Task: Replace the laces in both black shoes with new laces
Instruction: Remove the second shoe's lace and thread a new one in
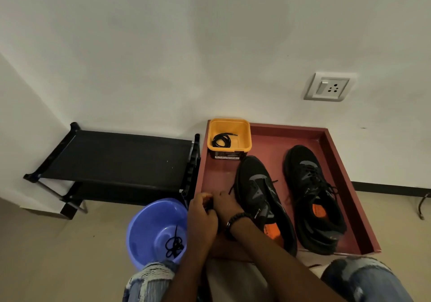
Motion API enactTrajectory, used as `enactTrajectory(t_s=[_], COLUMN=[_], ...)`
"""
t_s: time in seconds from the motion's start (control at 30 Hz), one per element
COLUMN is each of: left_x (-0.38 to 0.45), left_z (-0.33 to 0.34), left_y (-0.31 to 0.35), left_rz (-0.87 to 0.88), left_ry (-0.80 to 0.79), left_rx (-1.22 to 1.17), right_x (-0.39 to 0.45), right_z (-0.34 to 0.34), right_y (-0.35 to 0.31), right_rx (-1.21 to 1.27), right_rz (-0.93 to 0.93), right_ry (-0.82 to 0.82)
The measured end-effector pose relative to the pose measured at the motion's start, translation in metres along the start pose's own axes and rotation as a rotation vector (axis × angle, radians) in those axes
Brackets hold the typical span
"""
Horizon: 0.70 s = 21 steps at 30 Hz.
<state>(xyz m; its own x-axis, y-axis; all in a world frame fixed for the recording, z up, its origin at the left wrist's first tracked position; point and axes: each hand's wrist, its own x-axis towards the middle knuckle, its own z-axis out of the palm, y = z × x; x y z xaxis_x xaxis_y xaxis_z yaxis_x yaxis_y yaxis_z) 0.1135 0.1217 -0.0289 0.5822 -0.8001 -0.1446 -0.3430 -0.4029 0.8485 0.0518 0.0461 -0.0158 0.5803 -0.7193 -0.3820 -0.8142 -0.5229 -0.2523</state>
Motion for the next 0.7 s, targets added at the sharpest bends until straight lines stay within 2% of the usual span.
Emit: enactTrajectory(t_s=[0.07, 0.17, 0.23, 0.3, 0.37, 0.4, 0.47, 0.6, 0.7], left_x=[0.0, 0.003, 0.004, 0.001, -0.001, 0.003, 0.012, 0.028, 0.035], left_z=[0.0, -0.004, -0.007, -0.011, -0.019, -0.023, -0.037, -0.077, -0.106], left_y=[-0.001, 0.005, 0.017, 0.034, 0.051, 0.058, 0.074, 0.106, 0.127], left_rz=[0.01, 0.018, -0.062, -0.239, -0.253, -0.214, -0.144, 0.032, 0.068], left_ry=[0.027, -0.01, -0.133, -0.289, -0.42, -0.425, -0.409, -0.418, -0.364], left_rx=[-0.001, -0.098, -0.258, -0.5, -0.737, -0.775, -0.709, -0.36, -0.326], right_x=[-0.012, -0.024, -0.031, -0.038, -0.042, -0.042, -0.043, -0.043, -0.044], right_z=[-0.001, -0.026, -0.049, -0.076, -0.102, -0.114, -0.134, -0.158, -0.154], right_y=[0.004, 0.019, 0.029, 0.033, 0.033, 0.034, 0.036, 0.054, 0.055], right_rx=[0.192, 0.504, 0.901, 1.244, 1.387, 1.421, 1.456, 1.555, 1.55], right_rz=[-0.058, 0.018, 0.027, -0.009, -0.039, -0.045, -0.056, -0.034, -0.01], right_ry=[-0.046, 0.019, 0.082, 0.123, 0.175, 0.209, 0.287, 0.456, 0.435])
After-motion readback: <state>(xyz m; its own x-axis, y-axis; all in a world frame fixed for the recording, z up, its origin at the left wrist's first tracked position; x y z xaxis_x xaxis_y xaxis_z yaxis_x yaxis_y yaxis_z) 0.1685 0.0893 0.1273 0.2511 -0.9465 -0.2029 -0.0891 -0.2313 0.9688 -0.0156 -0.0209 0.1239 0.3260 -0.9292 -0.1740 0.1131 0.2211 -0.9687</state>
